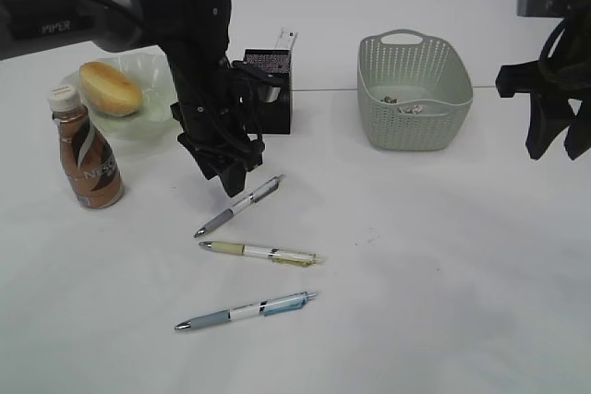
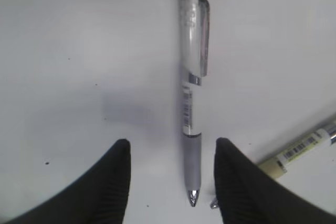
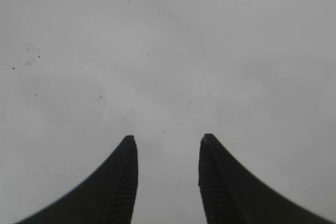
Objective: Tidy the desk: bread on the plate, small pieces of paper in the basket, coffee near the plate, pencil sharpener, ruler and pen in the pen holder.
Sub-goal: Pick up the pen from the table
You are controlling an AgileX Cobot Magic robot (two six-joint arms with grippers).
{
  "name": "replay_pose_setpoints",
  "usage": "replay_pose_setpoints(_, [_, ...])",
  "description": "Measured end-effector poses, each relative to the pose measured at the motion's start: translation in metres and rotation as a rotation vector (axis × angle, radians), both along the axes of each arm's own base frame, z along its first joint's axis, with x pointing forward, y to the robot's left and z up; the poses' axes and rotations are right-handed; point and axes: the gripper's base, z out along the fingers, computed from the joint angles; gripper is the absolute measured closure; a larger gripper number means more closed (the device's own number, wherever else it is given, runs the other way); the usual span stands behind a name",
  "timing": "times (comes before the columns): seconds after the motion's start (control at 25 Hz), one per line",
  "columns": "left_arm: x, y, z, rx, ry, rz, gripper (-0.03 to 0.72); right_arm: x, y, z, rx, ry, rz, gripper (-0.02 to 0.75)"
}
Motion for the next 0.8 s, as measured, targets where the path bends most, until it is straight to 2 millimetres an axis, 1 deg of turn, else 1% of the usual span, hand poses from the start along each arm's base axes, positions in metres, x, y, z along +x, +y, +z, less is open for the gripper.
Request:
replay_pose_setpoints(0.12, [0.000, 0.000, -0.003, 0.004, 0.004, 0.000, 0.316, 0.000, 0.000, 0.000, 0.000, 0.000, 0.000, 0.449])
replay_pose_setpoints(0.28, [0.001, -0.002, -0.015, 0.006, 0.030, 0.002, 0.324, 0.000, 0.000, 0.000, 0.000, 0.000, 0.000, 0.451])
replay_pose_setpoints(0.44, [-0.004, -0.011, -0.024, 0.013, 0.045, -0.023, 0.326, 0.000, 0.000, 0.000, 0.000, 0.000, 0.000, 0.451])
replay_pose_setpoints(0.6, [-0.009, -0.021, -0.028, 0.012, 0.049, -0.053, 0.326, 0.000, 0.000, 0.001, 0.000, -0.002, 0.000, 0.451])
replay_pose_setpoints(0.8, [-0.009, -0.022, -0.030, 0.012, 0.049, -0.058, 0.331, 0.000, 0.000, 0.001, 0.000, -0.002, 0.000, 0.451])
